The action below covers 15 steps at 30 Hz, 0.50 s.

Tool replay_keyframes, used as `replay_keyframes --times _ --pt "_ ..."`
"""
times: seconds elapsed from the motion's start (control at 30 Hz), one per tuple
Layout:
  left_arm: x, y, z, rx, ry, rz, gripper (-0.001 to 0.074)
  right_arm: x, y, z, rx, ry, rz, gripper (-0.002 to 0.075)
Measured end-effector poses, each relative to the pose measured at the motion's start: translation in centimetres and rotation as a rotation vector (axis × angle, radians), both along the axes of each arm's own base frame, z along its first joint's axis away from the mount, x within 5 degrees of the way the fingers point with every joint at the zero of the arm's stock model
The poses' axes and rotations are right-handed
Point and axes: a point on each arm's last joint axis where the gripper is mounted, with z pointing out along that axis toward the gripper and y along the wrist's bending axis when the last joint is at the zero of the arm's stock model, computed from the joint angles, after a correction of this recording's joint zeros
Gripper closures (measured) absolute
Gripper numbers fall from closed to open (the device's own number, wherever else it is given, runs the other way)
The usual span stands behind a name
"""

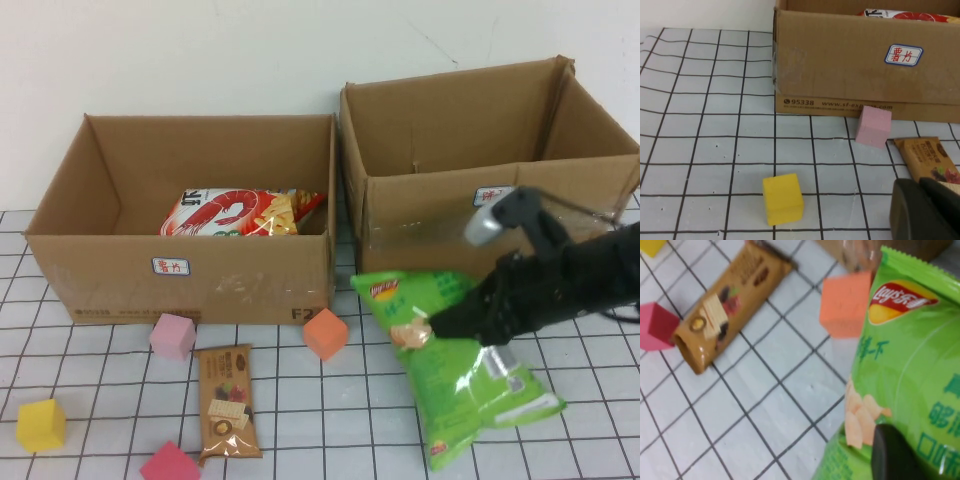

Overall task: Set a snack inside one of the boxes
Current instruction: Pick up the potato chip, then place the potato chip in the potato chip box

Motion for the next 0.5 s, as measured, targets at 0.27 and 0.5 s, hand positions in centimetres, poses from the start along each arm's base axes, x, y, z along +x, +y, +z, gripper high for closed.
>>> replay_keyframes --times 0.27,0.5 --pt "0.0 -0.1 0.0 -0.019 0.001 -0.001 0.0736 -3.1 0.7 9.3 0.087 -0.217 0.151 0.0537" --pt "0.0 -0.1 0.0 -0.029 0.002 -0.002 0.0736 -1.1 5.4 17.6 0.103 -0.546 0.273 0.0538"
